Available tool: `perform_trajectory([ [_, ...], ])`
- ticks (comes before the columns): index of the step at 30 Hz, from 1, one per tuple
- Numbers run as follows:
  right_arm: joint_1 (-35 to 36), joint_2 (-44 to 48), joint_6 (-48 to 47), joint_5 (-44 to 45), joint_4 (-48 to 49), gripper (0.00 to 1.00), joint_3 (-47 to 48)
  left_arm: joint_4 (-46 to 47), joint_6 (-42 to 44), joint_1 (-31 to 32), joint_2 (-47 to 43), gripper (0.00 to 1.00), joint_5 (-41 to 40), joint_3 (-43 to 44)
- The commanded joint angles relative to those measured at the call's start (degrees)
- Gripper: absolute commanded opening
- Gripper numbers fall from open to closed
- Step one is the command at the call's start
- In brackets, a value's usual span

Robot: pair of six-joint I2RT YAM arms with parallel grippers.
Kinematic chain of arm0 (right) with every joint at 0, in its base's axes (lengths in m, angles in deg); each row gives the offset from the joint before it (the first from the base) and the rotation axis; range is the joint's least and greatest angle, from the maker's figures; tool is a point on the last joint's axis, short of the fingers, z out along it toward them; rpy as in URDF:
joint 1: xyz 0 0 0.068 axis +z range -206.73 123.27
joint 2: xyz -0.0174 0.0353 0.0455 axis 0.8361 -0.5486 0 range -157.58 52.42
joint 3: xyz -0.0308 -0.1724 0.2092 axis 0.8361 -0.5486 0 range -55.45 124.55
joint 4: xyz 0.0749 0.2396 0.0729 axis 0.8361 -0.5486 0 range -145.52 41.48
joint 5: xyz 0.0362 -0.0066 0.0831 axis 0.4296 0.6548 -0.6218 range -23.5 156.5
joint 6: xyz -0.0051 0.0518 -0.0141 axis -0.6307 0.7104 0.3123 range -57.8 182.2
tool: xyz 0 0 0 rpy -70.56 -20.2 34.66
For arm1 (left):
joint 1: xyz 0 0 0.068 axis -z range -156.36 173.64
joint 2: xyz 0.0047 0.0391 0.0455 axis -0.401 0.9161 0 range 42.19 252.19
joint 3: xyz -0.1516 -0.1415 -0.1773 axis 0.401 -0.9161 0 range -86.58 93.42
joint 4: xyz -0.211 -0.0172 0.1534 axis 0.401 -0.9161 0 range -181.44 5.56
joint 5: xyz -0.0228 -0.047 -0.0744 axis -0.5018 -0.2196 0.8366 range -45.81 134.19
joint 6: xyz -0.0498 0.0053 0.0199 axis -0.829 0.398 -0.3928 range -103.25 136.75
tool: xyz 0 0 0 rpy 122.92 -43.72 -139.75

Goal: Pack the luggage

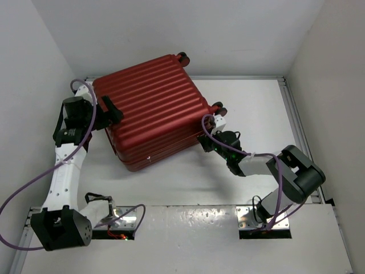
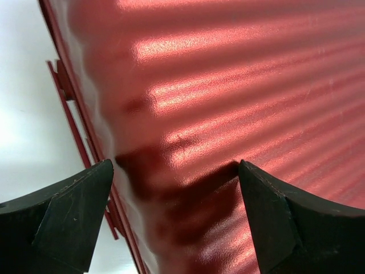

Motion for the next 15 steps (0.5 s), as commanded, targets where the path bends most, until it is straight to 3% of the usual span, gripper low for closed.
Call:
perform_trajectory([
  [1,-0.2,0.2,-1.4,-2.1,8.8,0.0,1.7,-9.5,0.7,-3.0,5.1,0.94,-0.2,-2.6],
  [7,0.0,0.8,-2.1,-2.4,10.0,0.0,1.4,-12.2,-3.9,-8.9,3.5,0.96,-8.0,-3.9],
  [15,0.1,1.5,-2.3,-3.5,10.9,0.0,0.2,-14.6,-6.7,-16.8,0.5,0.95,-7.3,-5.9],
])
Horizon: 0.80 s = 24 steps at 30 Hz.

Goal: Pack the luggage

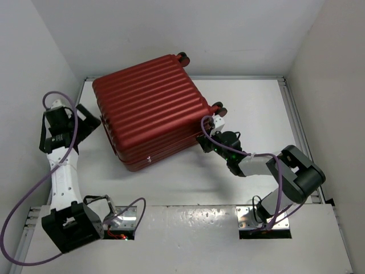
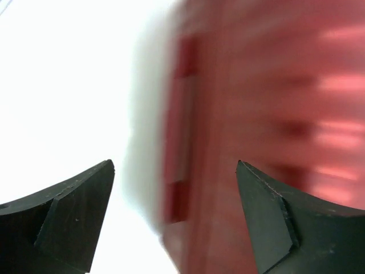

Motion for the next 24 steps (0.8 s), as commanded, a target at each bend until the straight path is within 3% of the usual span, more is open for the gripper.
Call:
perform_trajectory([
  [1,-0.2,1.8,-0.8,-0.9,9.7,0.0,0.3,-12.0,1.1,-2.5,1.6,0.92,-7.4,-4.3],
  [7,-0.2,2.9,-1.2,-1.2,9.8,0.0,-0.7,-13.5,0.6,-3.2,6.7,0.93,-7.3,-6.9],
  [15,-0.2,7.0,-1.2,-2.2,8.7,0.0,-4.6,-7.3,-1.9,-0.3,9.2,0.96,-6.6,-8.1],
  [24,-1.2,6.6,-2.5,-4.2,10.3,0.0,-6.5,1.7,-4.2,0.3,11.9,0.97,1.5,-10.7],
])
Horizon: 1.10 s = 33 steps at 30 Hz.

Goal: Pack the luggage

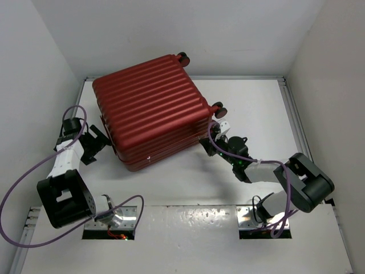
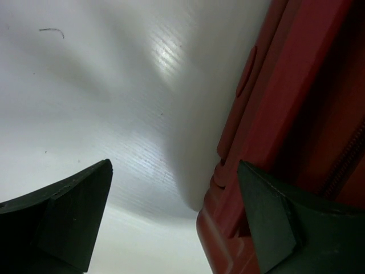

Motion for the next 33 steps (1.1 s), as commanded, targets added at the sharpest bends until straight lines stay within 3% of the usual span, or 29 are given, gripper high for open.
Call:
perform_trajectory([
  [1,-0.9,0.8,-1.1,-2.1,5.9,0.0,-0.3,6.7,-2.7,0.6,-0.1,0.97,7.6,-1.7],
  [3,-1.2,0.5,-1.1,-2.8,5.9,0.0,0.0,7.2,-3.4,0.6,0.6,0.97,7.6,-1.7],
  [8,-1.2,0.6,-1.3,-3.2,6.0,0.34,-0.5,7.2,-4.0,1.1,1.2,0.97,7.6,-1.7],
  [9,-1.3,0.4,-1.1,-3.1,5.8,0.37,-0.5,7.2,-4.0,1.1,1.2,0.97,7.6,-1.1],
  [17,-1.0,0.0,-1.6,-3.3,5.2,0.42,-0.2,8.5,-4.6,4.3,2.3,0.98,3.7,-0.1],
  [22,-1.1,0.6,-1.6,-3.6,4.1,0.42,-0.4,10.4,-3.1,2.2,-0.3,0.93,11.7,0.5],
  [33,-0.5,0.8,-1.6,-3.9,3.8,0.49,-0.4,7.2,-2.5,2.2,-1.8,0.93,15.4,6.1],
])
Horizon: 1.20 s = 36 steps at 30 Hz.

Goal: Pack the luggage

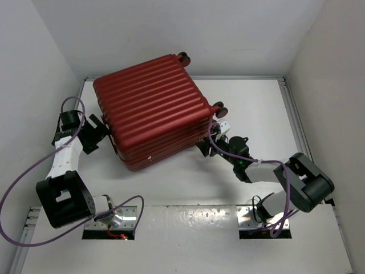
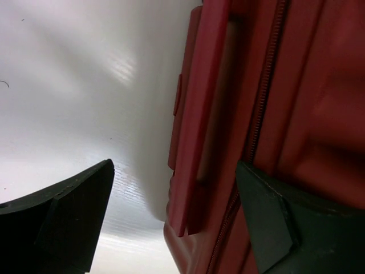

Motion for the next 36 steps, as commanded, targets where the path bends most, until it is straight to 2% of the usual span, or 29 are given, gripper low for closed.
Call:
perform_trajectory([
  [1,0.5,1.0,-0.4,-0.8,2.8,0.5,0.2,2.6,-1.7,0.7,-1.8,0.93,9.4,2.4],
  [7,0.4,0.8,-1.3,0.0,2.8,0.58,0.0,2.6,-0.6,1.2,2.3,0.92,5.4,-0.4],
  [16,-0.6,1.3,-1.5,-0.1,3.4,0.54,-1.2,2.6,0.6,1.2,5.6,0.81,-1.5,-2.3],
  [19,-0.5,1.0,-2.2,-1.3,2.3,0.6,-0.4,2.6,1.1,1.2,6.2,0.81,-2.3,-2.3],
  [22,-0.7,0.6,-1.7,-1.4,1.8,0.6,0.1,3.3,1.1,0.7,7.4,0.81,-2.8,-2.8],
  [25,-0.5,0.5,-1.5,-2.0,0.6,0.59,1.2,5.7,2.7,-0.8,6.9,0.83,2.2,-3.4],
  [29,-0.5,0.8,-1.5,-2.7,-1.6,0.56,1.4,9.1,4.4,-0.8,1.9,0.87,11.7,-1.6],
  [32,-0.5,0.7,-1.6,-4.8,-0.6,0.63,1.3,9.1,5.1,0.4,-0.6,0.9,16.2,1.3],
  [36,-0.5,0.4,-2.7,-7.3,-2.0,0.68,2.3,9.1,4.3,0.4,-4.0,0.92,16.7,3.0],
])
